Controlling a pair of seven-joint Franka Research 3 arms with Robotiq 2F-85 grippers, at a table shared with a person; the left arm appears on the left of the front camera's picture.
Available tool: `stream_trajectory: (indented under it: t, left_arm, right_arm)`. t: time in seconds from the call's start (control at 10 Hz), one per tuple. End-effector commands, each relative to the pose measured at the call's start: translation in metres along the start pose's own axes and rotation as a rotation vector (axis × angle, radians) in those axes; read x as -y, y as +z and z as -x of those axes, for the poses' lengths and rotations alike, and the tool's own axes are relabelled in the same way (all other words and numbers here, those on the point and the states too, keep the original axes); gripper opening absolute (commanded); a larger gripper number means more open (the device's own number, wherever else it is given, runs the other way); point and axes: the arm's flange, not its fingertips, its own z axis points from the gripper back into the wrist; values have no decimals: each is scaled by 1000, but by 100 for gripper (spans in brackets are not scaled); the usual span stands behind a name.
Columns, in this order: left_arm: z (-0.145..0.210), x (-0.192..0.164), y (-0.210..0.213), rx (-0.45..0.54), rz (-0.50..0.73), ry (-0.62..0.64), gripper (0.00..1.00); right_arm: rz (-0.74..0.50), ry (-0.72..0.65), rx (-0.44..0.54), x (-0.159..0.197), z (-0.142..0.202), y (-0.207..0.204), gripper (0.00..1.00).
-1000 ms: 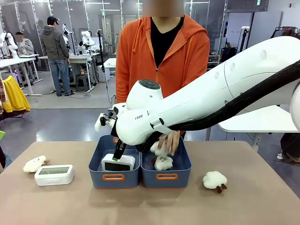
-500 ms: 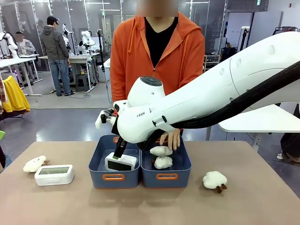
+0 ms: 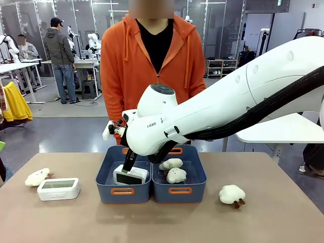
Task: Sort the digital clocks into the basket.
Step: Pick up the Digital clock from the table and place it into the empty Plastic storage basket.
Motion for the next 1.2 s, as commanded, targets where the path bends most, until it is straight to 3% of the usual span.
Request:
stream_trajectory:
  t: [0.0,0.5,0.8,1.1]
  left_arm:
    - [1,-2,1,8,17,-19,100]
    - [1,-2,1,8,17,-19,100]
    - [1,-2,1,8,17,-19,100]
    - [1,-2,1,8,17,-19,100]
  right_arm:
    - [3,3,2,2,-2,0,90]
    - [1,0,1,0,0,0,90]
    - [-4,-175,62,17,72,107,90]
    - [29,-361,177,14,153,179,90]
